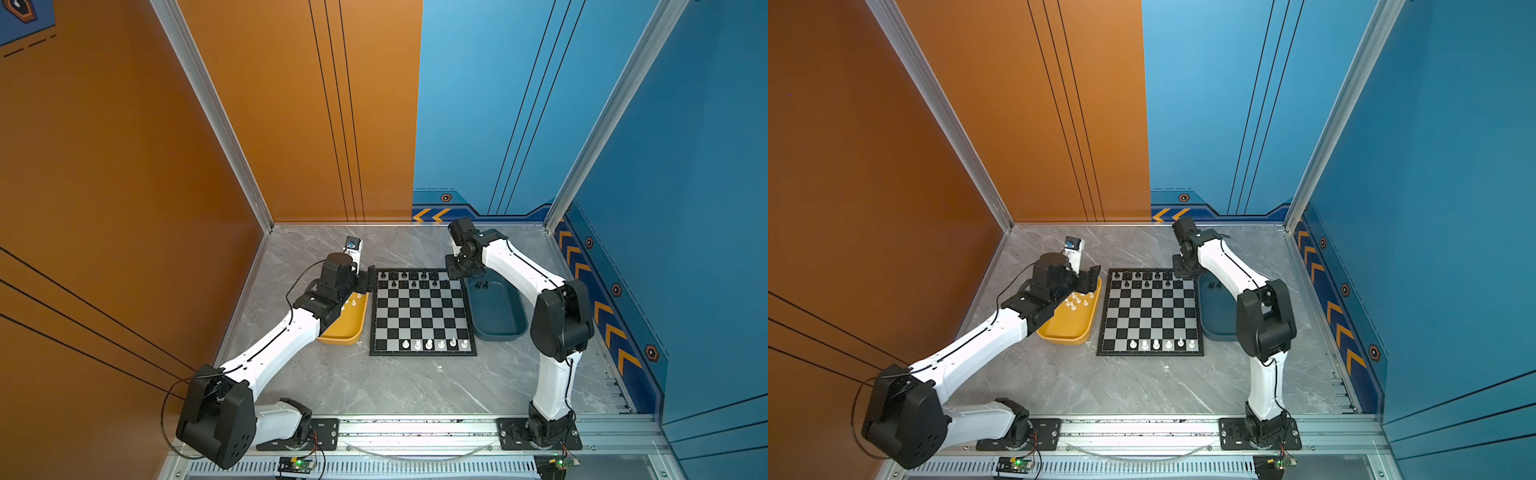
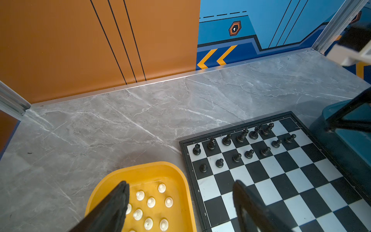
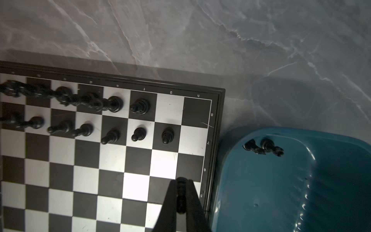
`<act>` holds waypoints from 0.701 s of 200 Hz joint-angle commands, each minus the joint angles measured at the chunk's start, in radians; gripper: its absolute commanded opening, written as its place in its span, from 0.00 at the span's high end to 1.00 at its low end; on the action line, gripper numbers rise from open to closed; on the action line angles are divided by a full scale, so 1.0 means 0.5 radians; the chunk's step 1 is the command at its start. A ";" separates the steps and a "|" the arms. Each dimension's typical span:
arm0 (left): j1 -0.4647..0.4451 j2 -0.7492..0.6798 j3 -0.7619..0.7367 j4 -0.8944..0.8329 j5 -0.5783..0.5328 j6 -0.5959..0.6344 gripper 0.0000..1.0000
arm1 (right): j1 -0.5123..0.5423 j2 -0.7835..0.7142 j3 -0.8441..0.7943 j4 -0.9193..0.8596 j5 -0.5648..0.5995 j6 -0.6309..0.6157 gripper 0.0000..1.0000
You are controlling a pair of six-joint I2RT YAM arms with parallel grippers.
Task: Set up the chess pieces on the board
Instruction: 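Carry the black pawn to the corner square at the board edge and lower it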
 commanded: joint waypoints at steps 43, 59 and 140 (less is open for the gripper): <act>0.018 -0.008 -0.022 0.011 -0.040 0.031 0.18 | -0.009 0.284 0.164 -0.105 0.048 -0.014 1.00; 0.024 -0.004 -0.018 0.009 -0.051 0.030 0.18 | -0.022 0.330 0.169 -0.105 0.067 -0.012 1.00; 0.034 0.010 -0.013 0.005 -0.039 0.023 0.18 | -0.075 0.357 0.167 -0.060 0.061 -0.003 1.00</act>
